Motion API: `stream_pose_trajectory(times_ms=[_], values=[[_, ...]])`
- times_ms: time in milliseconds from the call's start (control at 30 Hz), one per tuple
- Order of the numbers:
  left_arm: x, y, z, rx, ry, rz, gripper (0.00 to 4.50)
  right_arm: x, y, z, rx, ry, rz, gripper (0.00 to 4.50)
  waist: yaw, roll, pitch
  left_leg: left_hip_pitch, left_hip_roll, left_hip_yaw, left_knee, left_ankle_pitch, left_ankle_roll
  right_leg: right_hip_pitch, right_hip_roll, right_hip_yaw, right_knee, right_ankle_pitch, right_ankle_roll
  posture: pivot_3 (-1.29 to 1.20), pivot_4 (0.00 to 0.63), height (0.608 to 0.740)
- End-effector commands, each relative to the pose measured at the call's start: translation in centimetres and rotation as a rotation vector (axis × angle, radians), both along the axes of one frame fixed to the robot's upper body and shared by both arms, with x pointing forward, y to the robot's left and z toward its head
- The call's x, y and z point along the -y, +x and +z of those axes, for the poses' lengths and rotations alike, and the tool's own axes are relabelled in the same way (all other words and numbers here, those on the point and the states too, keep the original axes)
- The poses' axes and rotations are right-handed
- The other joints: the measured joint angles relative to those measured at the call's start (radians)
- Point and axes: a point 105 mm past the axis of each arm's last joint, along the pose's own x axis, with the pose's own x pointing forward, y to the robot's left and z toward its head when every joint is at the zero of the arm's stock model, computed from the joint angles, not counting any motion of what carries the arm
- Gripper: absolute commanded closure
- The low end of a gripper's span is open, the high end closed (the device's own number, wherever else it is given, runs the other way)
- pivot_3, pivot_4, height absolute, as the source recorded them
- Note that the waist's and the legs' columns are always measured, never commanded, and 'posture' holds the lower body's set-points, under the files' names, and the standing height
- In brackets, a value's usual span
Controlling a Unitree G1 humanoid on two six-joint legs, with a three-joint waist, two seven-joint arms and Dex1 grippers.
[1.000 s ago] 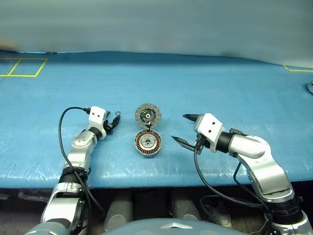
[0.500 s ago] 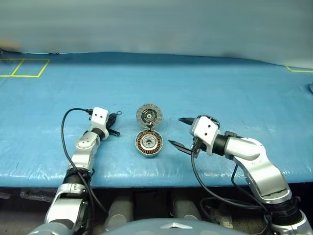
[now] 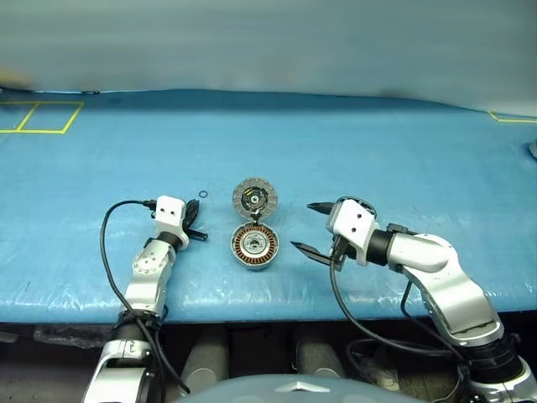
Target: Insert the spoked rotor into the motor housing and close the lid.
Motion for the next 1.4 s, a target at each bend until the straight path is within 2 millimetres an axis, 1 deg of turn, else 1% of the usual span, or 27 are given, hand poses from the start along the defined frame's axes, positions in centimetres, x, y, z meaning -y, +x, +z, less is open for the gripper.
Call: stream_pose_trajectory(times_ms=[33, 100, 200, 300, 400, 467, 533, 600, 767, 900, 967, 1067, 1167, 1267, 1400], values=[[-0.5, -1.2, -2.2, -0.065, -0.033, 0.062, 4.28, -0.4, 0.1, 1.0, 0.032, 0.006, 0.039, 0.13, -0.002, 0.001, 0.000, 0.000, 0.000, 0.000, 0.000, 0.000, 0.000, 0.000, 0.000, 0.000, 0.000, 0.000, 0.000, 0.00, 0.150, 0.740], [-0.7, -1.1, -1.8, -0.038, -0.057, 0.083, 4.28, -0.5, 0.2, 1.1, 0.034, 0.002, 0.043, 0.13, -0.002, 0.001, 0.000, 0.000, 0.000, 0.000, 0.000, 0.000, 0.000, 0.000, 0.000, 0.000, 0.000, 0.000, 0.000, 0.00, 0.150, 0.740], [-1.1, 0.1, -1.4, -0.035, -0.010, 0.131, 3.73, -0.5, 0.4, 1.2, 0.044, -0.003, 0.048, 0.13, 0.000, 0.001, 0.000, 0.000, 0.000, 0.000, 0.000, 0.000, 0.000, 0.000, 0.000, 0.000, 0.000, 0.000, 0.000, 0.00, 0.150, 0.740], [-0.7, 1.3, -1.5, -0.062, 0.052, 0.121, 2.75, -0.7, 0.4, 1.2, 0.050, 0.000, 0.053, 0.13, 0.003, 0.001, 0.000, 0.000, 0.000, -0.001, 0.001, 0.000, 0.000, 0.000, 0.000, -0.001, 0.001, 0.000, 0.000, 0.00, 0.150, 0.740], [-0.3, 2.0, -1.9, -0.100, 0.071, 0.121, 2.75, -0.7, 0.4, 1.2, 0.054, 0.001, 0.051, 0.13, 0.002, 0.001, 0.000, 0.000, -0.001, -0.001, 0.002, 0.000, 0.001, 0.001, 0.000, -0.001, 0.000, 0.000, 0.001, 0.00, 0.150, 0.740], [0.4, 2.3, -2.4, -0.141, 0.069, 0.084, 2.75, -0.7, 0.4, 1.2, 0.056, 0.001, 0.050, 0.13, 0.003, 0.001, 0.000, 0.000, -0.001, -0.001, 0.002, 0.001, 0.001, 0.001, -0.001, -0.001, 0.000, 0.001, 0.001, 0.00, 0.150, 0.740], [1.7, 2.6, -2.1, -0.147, 0.031, 0.013, 2.75, -0.6, 0.3, 1.1, 0.059, 0.000, 0.047, 0.13, 0.003, 0.001, -0.001, 0.000, -0.001, -0.001, 0.002, 0.001, 0.001, 0.001, -0.001, -0.001, 0.000, 0.001, 0.001, 0.00, 0.150, 0.740], [2.2, 2.6, -1.7, -0.146, 0.008, -0.021, 2.75, -0.5, 0.3, 1.2, 0.062, -0.002, 0.038, 0.13, 0.003, 0.001, -0.001, 0.000, -0.001, -0.001, 0.002, 0.001, 0.001, 0.001, -0.001, -0.001, 0.000, 0.001, 0.001, 0.00, 0.150, 0.740], [1.9, 2.3, -1.7, -0.162, 0.020, -0.047, 2.75, -0.3, 0.3, 1.0, 0.059, -0.009, 0.031, 0.13, 0.003, 0.001, -0.001, -0.001, -0.002, -0.001, 0.001, 0.001, 0.001, 0.001, -0.002, -0.001, -0.001, 0.001, 0.001, 0.00, 0.150, 0.740], [1.5, 2.2, -0.9, -0.118, -0.007, -0.041, 2.75, -0.1, 0.4, 0.7, 0.054, -0.022, 0.025, 0.13, 0.001, 0.001, 0.000, -0.001, -0.002, -0.001, 0.001, 0.001, 0.001, 0.000, -0.002, -0.001, -0.001, 0.001, 0.001, 0.00, 0.150, 0.740], [1.4, 2.0, -1.0, -0.122, -0.006, -0.041, 2.75, -0.2, 0.4, 0.6, 0.052, -0.025, 0.030, 0.13, 0.001, 0.001, 0.000, -0.001, -0.002, -0.001, 0.001, 0.001, 0.001, 0.000, -0.002, -0.001, -0.001, 0.001, 0.001, 0.00, 0.150, 0.740], [1.9, 1.6, -1.5, -0.145, -0.002, -0.071, 2.14, -0.3, 0.5, 0.6, 0.052, -0.030, 0.034, 0.13, 0.001, 0.001, 0.000, -0.001, -0.002, -0.001, 0.000, 0.001, 0.001, 0.000, -0.002, -0.001, -0.001, 0.001, 0.001, 0.00, 0.150, 0.740], [1.8, 1.6, -1.7, -0.155, 0.019, -0.046, 1.19, -0.3, 0.6, 0.6, 0.052, -0.033, 0.037, 0.13, 0.001, 0.001, 0.000, -0.001, -0.002, -0.001, 0.000, 0.000, 0.001, 0.000, -0.002, -0.001, -0.001, 0.000, 0.001, 0.00, 0.150, 0.740], [1.7, 1.9, -1.7, -0.163, 0.038, -0.023, 1.19, -0.2, 0.6, 0.5, 0.051, -0.036, 0.038, 0.13, 0.001, 0.001, 0.000, -0.001, -0.002, -0.001, 0.000, 0.001, 0.001, 0.000, -0.002, -0.001, -0.001, 0.000, 0.001, 0.00, 0.150, 0.740], [2.7, 2.6, -1.5, -0.196, 0.052, -0.076, 1.19, -0.4, 0.6, 0.5, 0.053, -0.039, 0.048, 0.13, 0.004, 0.001, 0.000, -0.001, -0.002, -0.001, 0.001, 0.001, 0.001, 0.001, -0.002, -0.001, -0.001, 0.000, 0.001, 0.00, 0.150, 0.740]])
